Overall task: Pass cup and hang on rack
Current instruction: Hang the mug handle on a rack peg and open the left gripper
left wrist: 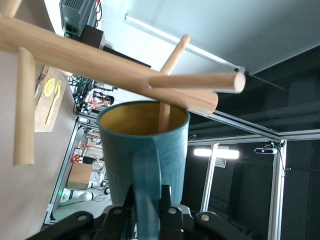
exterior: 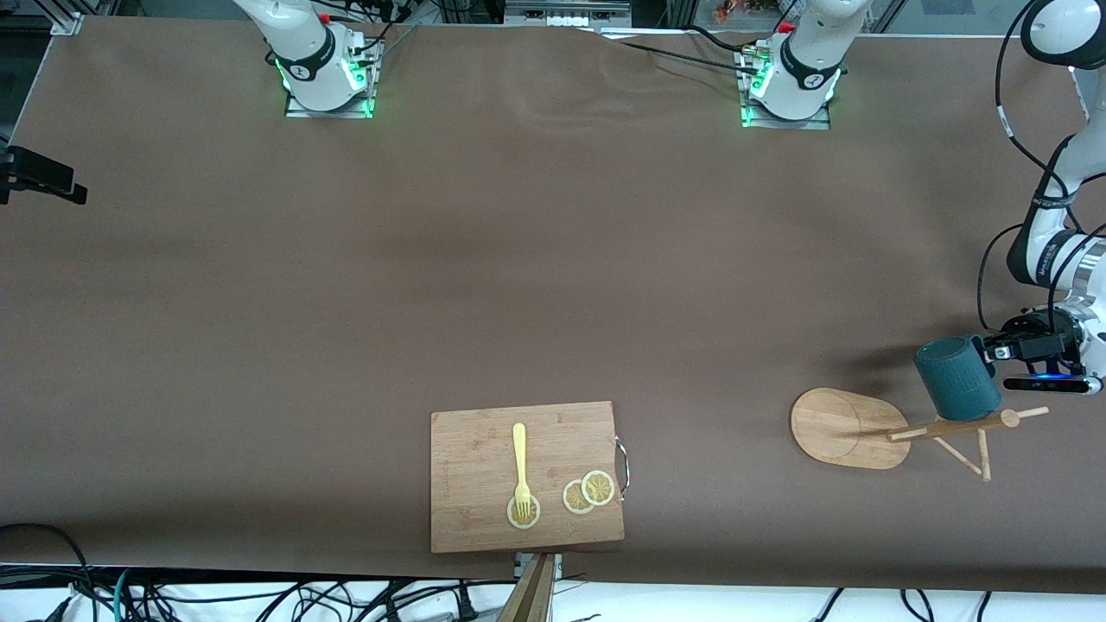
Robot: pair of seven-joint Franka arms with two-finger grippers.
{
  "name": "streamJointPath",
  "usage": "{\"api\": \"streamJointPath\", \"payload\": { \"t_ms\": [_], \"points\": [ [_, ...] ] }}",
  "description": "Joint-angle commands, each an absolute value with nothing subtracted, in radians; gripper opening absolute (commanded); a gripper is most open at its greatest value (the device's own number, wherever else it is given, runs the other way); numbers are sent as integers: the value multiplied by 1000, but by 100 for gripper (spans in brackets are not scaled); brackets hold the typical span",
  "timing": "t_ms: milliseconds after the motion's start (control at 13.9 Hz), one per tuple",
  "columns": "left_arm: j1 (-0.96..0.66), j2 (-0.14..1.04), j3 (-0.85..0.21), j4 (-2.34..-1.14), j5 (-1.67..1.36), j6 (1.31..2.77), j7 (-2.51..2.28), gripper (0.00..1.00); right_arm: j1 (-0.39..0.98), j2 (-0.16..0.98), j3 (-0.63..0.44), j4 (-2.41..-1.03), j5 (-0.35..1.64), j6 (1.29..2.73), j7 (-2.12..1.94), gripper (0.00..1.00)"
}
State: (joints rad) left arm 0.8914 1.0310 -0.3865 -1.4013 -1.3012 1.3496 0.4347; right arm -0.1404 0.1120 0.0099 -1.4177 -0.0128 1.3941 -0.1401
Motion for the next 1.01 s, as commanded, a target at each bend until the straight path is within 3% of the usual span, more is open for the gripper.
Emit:
{"api": "streamJointPath", "payload": {
  "t_ms": [0, 72, 361, 577, 938],
  "points": [
    [891, 1075, -390, -1353, -1316, 1316, 410, 83, -146, 117, 11, -1404, -17, 1391, -163, 100],
    [893, 1078, -388, -1353, -1315, 1313, 417, 100, -147, 117, 11, -1404, -17, 1391, -163, 100],
    [887, 1069, -359, -1347, -1293, 1281, 417, 100, -147, 117, 11, -1404, -15, 1391, -163, 100],
    [887, 1043, -333, -1241, -1032, 1177, 417, 100, -147, 117, 11, -1404, -15, 1391, -163, 100],
    [833, 847, -350, -1212, -656, 1190, 413, 100, -147, 117, 11, -1405, -14, 1391, -163, 100]
  ]
}}
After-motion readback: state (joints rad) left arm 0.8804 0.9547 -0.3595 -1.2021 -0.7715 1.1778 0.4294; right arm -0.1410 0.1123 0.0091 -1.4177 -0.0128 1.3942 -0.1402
